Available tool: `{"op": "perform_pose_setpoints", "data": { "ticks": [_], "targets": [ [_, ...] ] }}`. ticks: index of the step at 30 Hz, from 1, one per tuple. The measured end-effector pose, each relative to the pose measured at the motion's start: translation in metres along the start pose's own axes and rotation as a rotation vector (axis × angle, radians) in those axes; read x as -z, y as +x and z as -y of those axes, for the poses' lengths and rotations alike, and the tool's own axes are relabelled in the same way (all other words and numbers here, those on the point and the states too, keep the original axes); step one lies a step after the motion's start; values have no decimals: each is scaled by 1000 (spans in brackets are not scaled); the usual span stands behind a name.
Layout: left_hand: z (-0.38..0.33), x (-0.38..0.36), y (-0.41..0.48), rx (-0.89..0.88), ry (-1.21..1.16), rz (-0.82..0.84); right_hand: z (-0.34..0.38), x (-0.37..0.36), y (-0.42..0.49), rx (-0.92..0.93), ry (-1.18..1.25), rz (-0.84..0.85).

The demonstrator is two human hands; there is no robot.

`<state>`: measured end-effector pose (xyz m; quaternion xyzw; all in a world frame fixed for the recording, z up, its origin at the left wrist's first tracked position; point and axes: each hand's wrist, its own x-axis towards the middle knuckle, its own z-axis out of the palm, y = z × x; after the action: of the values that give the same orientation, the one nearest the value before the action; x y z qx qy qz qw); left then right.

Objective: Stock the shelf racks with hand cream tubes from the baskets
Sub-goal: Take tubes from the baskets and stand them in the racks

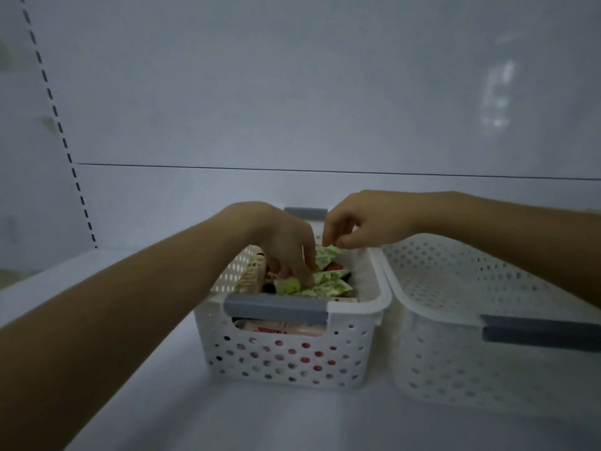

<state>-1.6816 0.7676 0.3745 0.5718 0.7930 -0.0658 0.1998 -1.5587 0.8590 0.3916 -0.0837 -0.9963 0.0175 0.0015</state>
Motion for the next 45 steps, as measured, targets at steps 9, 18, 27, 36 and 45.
{"op": "perform_pose_setpoints", "data": {
  "ticks": [9, 18, 27, 36, 45],
  "targets": [
    [10, 3, -11, 66, 14, -113, -7, 7, 37, -112, -52, -39],
    [17, 8, -13, 146, -232, -530, 3, -8, 57, -254, -100, 100],
    [16, 17, -15, 85, -930, -714, 11, 0, 56, -311, 408, 144],
    [-14, 46, -38, 50, -875, -754, -31, 56, -17, -244, 824, -256],
    [-126, 55, -16, -95, -857, -725, -113, 68, -128, -294, 1025, -600]
  ]
}}
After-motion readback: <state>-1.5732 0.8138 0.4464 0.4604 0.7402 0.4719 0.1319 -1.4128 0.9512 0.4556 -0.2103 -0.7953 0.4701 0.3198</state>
